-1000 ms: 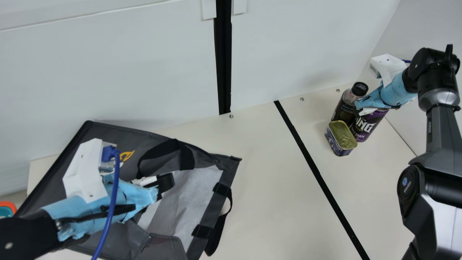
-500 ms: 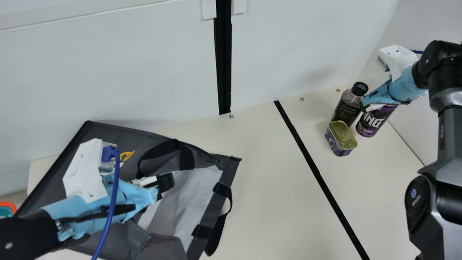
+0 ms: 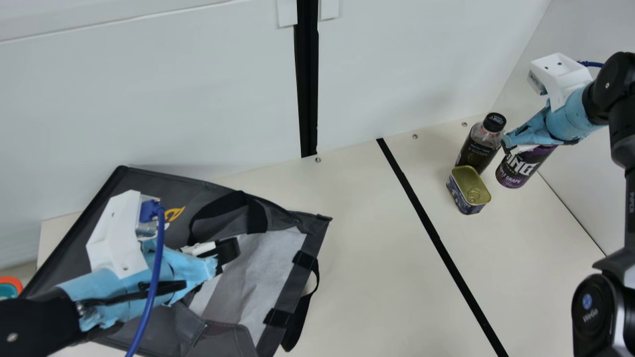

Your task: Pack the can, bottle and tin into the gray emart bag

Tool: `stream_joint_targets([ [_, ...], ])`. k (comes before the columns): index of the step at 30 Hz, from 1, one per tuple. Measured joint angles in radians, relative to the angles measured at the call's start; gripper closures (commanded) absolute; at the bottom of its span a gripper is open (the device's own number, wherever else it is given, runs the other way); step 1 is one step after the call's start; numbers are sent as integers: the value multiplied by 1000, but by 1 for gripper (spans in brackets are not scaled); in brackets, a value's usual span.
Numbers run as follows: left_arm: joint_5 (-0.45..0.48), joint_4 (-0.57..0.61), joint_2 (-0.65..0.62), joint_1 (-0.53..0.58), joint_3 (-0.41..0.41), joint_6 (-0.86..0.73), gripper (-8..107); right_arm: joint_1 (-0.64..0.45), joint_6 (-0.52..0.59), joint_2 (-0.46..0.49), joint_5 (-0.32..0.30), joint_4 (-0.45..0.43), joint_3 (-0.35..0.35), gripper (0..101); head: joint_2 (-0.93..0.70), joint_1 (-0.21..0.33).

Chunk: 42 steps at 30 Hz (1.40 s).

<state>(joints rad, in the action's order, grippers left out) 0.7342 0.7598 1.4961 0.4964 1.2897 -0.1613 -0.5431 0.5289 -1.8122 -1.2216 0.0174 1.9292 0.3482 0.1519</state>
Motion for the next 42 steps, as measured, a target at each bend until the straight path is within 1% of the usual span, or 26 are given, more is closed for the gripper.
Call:
stream_joint_targets([
  [13, 0, 0, 0, 0, 0, 0, 89, 82, -37, 176, 1, 1, -157, 101, 0, 0],
  [24, 0, 0, 0, 0, 0, 0, 89, 202, -100, 298, 2, -17, -275, 101, 0, 0],
  [31, 0, 0, 0, 0, 0, 0, 89, 290, -141, 350, 2, -39, -328, 101, 0, 0],
  [42, 0, 0, 0, 0, 0, 0, 89, 431, -218, 407, 2, -87, -390, 101, 0, 0],
])
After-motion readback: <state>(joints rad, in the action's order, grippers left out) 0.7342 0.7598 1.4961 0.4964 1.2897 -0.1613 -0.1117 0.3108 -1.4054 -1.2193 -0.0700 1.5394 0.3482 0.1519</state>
